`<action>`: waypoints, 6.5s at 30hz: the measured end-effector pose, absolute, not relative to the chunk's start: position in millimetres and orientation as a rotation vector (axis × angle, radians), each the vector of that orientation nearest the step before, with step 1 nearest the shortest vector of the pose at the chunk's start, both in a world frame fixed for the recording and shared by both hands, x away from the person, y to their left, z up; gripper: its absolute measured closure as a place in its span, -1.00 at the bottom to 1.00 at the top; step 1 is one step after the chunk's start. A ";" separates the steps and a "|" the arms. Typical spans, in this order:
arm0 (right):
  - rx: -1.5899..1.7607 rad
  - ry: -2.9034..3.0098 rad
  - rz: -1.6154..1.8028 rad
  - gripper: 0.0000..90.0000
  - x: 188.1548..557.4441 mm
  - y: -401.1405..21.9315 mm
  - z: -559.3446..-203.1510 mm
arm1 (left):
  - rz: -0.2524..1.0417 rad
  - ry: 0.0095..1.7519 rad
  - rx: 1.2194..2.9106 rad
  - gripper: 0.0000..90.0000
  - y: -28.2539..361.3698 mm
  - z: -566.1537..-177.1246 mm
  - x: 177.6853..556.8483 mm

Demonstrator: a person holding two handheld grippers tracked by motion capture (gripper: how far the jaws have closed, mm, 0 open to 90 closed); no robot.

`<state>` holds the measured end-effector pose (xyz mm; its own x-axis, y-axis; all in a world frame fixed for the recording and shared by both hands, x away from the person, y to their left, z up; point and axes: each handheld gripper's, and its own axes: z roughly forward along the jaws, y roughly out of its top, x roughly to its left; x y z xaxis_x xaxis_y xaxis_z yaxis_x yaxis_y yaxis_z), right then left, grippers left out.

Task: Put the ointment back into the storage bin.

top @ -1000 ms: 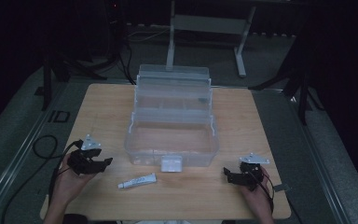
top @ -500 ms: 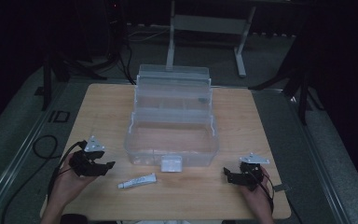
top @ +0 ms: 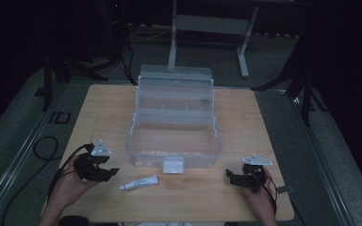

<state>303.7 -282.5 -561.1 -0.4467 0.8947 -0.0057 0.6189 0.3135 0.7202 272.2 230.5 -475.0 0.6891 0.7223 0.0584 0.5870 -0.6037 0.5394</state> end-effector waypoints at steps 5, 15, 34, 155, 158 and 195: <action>1.343 2.180 0.924 -0.71 303.7 -282.5 -561.2 | 0.358 0.982 2.438 -0.08 225.8 -473.3 272.2; 1.342 2.181 0.924 -0.72 303.7 -282.5 -561.2 | 0.337 0.929 2.484 -0.07 216.3 -468.8 270.8; 1.341 2.182 0.925 -0.72 303.6 -282.4 -561.2 | 0.304 0.826 2.576 -0.07 196.6 -464.6 272.2; 1.340 2.184 0.925 -0.72 303.4 -282.3 -561.2 | -0.063 0.536 3.032 0.57 124.7 -512.6 301.8; 1.341 2.184 0.925 -0.72 303.4 -282.3 -561.2 | -0.052 0.528 3.019 0.58 127.6 -507.5 301.1; 1.341 2.184 0.926 -0.72 303.4 -282.3 -561.2 | -0.021 0.342 2.985 0.57 151.8 -455.4 287.8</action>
